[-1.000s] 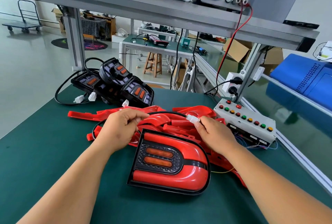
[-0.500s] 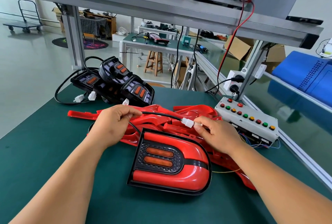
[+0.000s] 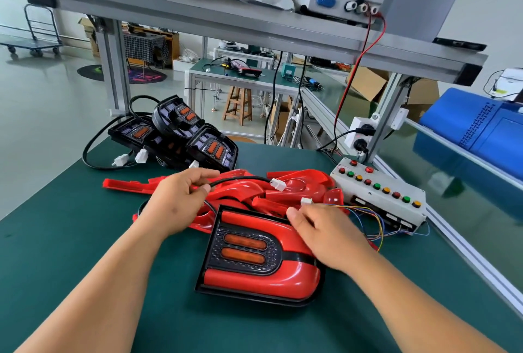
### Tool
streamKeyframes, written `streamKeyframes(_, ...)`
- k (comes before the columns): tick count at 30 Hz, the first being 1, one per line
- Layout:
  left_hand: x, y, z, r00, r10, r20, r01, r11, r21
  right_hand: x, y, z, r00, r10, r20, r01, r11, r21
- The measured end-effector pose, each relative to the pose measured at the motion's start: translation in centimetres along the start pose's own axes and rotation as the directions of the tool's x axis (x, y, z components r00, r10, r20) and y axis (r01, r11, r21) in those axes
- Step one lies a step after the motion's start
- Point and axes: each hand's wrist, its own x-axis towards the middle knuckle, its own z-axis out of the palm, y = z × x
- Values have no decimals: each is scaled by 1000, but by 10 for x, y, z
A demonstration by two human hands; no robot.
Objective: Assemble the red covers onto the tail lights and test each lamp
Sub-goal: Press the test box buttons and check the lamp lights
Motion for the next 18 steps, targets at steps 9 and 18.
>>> streamKeyframes(9, -8, 19, -1, 980, -31, 199, -23, 964, 264, -4, -17, 7, 986, 62, 152, -79, 991, 111)
streamKeyframes(18, -44, 11, 3, 967, -143, 211, 137, 990, 40, -5, -18, 10, 994, 42, 101, -60, 981, 185)
